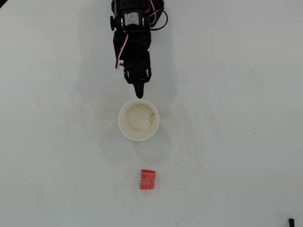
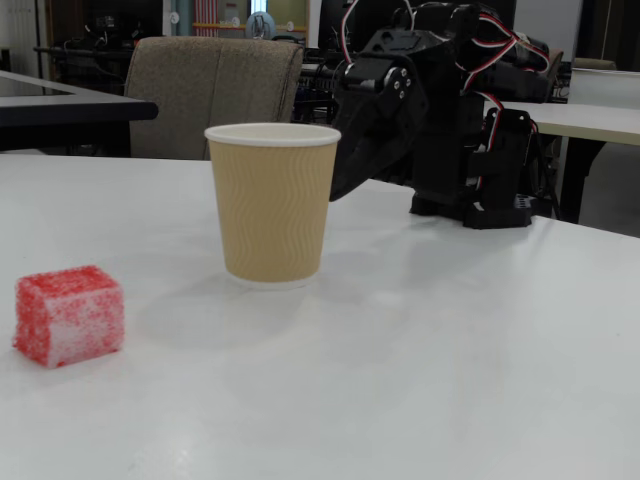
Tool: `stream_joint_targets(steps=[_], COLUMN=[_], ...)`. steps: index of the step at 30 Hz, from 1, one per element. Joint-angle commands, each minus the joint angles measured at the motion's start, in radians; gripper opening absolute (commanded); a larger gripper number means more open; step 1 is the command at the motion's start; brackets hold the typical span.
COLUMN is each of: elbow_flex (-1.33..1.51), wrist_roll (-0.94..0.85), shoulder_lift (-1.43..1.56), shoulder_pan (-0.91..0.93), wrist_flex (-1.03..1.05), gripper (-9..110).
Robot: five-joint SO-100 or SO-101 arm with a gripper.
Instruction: Grasp a red cube and put it in the cup.
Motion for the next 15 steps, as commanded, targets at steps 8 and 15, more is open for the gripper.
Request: stream_joint_targets(steps=[8, 15], elbow_flex=[0.071, 0.071], wrist_roll=[0.008, 0.011], shoulder_lift=[0.015, 0.015], shoulder_pan=[0.023, 0.15], wrist_flex=[0.003, 0.009], gripper=[0, 0])
